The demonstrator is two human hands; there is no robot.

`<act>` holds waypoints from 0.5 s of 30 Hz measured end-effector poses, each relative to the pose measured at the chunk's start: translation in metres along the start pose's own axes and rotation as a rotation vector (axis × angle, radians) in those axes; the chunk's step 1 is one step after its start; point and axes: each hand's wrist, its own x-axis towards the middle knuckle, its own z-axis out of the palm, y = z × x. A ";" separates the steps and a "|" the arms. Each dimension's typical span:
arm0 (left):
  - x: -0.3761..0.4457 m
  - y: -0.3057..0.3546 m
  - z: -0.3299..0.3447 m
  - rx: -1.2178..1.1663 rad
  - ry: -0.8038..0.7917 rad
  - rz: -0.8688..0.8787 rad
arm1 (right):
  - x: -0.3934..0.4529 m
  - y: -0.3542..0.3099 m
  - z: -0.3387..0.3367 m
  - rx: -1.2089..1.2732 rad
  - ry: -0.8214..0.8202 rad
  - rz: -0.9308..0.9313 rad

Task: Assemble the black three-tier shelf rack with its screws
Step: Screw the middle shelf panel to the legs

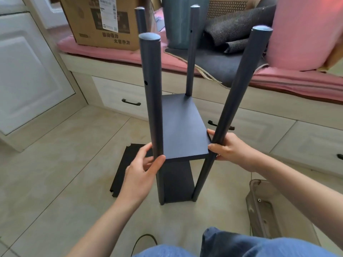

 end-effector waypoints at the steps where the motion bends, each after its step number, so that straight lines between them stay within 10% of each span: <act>1: 0.002 -0.001 0.004 0.006 -0.009 0.002 | 0.005 0.000 -0.002 0.012 0.005 0.007; 15: 0.015 0.007 0.064 -0.021 -0.156 0.118 | -0.006 0.022 -0.025 -0.178 0.648 0.054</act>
